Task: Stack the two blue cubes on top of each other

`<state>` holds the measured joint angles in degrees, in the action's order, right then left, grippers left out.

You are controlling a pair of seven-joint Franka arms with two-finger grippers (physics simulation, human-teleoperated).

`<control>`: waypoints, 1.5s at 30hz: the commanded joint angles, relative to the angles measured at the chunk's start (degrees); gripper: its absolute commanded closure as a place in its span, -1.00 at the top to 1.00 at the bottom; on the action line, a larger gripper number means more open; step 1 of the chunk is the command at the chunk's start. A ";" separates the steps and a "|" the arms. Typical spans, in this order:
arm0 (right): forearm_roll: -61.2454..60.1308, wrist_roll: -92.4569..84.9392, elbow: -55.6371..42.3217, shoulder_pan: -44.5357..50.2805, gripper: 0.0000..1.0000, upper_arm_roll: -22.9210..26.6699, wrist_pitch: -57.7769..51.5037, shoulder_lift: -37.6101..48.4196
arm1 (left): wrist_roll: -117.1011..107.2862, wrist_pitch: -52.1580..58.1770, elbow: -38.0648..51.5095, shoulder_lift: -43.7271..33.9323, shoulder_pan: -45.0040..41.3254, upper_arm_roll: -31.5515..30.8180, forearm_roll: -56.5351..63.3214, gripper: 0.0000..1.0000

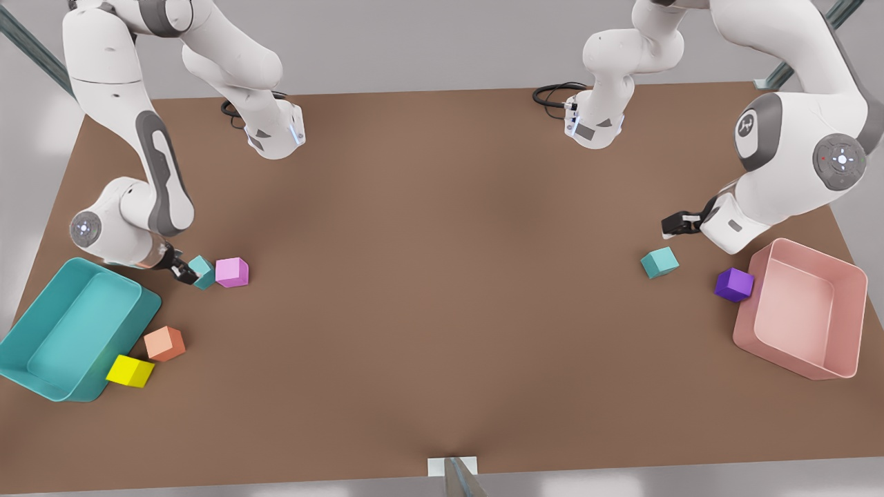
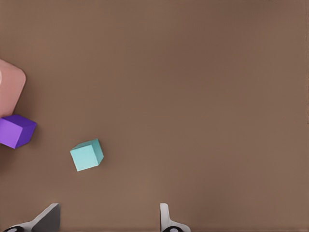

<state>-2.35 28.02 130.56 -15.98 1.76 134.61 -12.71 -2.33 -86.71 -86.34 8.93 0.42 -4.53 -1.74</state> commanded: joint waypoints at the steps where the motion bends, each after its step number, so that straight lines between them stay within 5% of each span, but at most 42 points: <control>1: -0.02 10.30 0.05 0.07 1.00 0.00 0.57 -0.30 | -0.05 -0.13 0.03 -0.06 -0.07 -0.04 -0.02 1.00; 45: 0.59 2.39 -3.38 -0.28 1.00 0.00 0.30 -11.11 | -0.05 0.14 0.03 -0.06 2.04 -0.04 -0.02 1.00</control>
<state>-1.68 31.95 127.13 -16.26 1.76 134.22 -23.79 -2.36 -86.60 -86.30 8.93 2.44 -4.57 -1.79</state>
